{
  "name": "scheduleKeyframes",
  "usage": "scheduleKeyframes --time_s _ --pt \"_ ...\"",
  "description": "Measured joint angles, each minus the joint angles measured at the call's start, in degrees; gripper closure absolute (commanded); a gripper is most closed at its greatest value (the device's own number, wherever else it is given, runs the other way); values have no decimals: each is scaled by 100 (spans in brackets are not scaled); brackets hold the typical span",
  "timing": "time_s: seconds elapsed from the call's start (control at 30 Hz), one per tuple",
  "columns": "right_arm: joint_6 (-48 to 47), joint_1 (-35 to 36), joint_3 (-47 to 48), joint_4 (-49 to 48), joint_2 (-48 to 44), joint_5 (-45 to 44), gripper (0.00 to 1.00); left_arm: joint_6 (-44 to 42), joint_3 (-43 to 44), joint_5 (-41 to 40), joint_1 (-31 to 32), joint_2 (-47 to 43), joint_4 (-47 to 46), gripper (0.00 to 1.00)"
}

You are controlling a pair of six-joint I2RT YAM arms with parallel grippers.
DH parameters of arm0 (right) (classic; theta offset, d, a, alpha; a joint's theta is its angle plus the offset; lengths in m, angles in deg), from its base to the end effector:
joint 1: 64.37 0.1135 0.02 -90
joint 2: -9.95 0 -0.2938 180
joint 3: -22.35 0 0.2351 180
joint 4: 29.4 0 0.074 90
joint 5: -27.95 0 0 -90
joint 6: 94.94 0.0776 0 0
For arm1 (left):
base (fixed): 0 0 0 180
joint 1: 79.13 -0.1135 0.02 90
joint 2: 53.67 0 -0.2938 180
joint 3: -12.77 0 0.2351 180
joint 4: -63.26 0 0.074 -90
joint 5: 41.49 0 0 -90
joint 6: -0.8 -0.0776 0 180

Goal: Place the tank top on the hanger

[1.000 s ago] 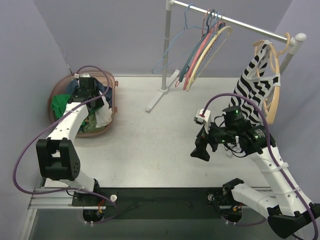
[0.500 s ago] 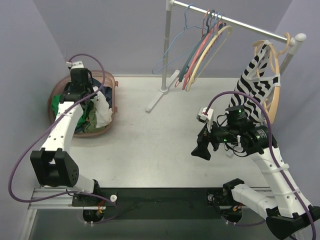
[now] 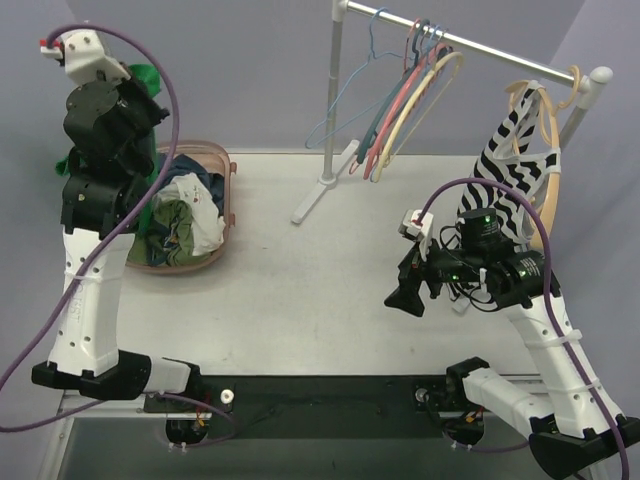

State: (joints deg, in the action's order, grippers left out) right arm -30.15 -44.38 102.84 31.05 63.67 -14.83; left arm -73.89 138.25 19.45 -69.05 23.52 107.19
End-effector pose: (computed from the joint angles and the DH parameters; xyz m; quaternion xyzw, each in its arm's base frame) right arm 0.1323 0.1087 0.3860 -0.4849 0.6732 0.3330 0.4481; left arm 0.2554 -0.0071 0.5863 -0.2139 0.6489 0.0103 0.7302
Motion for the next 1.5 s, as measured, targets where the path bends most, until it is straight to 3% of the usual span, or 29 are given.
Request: scheduleKeyframes --time_s 0.2,0.3,0.53,0.73,0.8,0.9,1.03,1.17,1.23,1.3,1.37,1.5 --pt "-136 -83 33 76 -42 57 0 -778 1923 -343 2243 704 -103 100" --pt "-195 -208 33 129 -120 111 0 -1397 2406 -584 3442 883 -389 100" --pt "-310 -507 28 190 -446 201 0 -3239 2520 -1388 5897 1161 -1635 100" --pt "-393 -874 -122 256 -780 260 0 -3757 1945 -1725 6793 1346 -2129 100" --pt "-409 -1001 -214 278 -874 262 0 -3696 1386 -1829 6835 1250 -2212 100" --pt "-442 -1119 -352 330 -1016 258 0 -3392 -260 -2070 6804 824 -2601 100" --pt "-492 -1143 -511 400 -1021 245 0 -2406 -2304 -2203 6417 264 -2487 100" --pt "-577 -1141 -527 538 -850 236 0 -811 -4258 -1703 4756 -420 -1963 100" --pt "-634 -1137 -529 577 -737 236 0 -223 -4933 -1471 3858 -682 -1644 58" --pt "-719 -1115 -529 625 -623 232 1 251 -5392 -975 3071 -861 -1305 3" --pt "-848 -1014 -542 664 -518 170 1 551 -5608 -511 2658 -1001 -1012 3" --pt "-1185 -555 -896 713 -470 -129 4 730 -5668 328 2608 -1519 -737 3"
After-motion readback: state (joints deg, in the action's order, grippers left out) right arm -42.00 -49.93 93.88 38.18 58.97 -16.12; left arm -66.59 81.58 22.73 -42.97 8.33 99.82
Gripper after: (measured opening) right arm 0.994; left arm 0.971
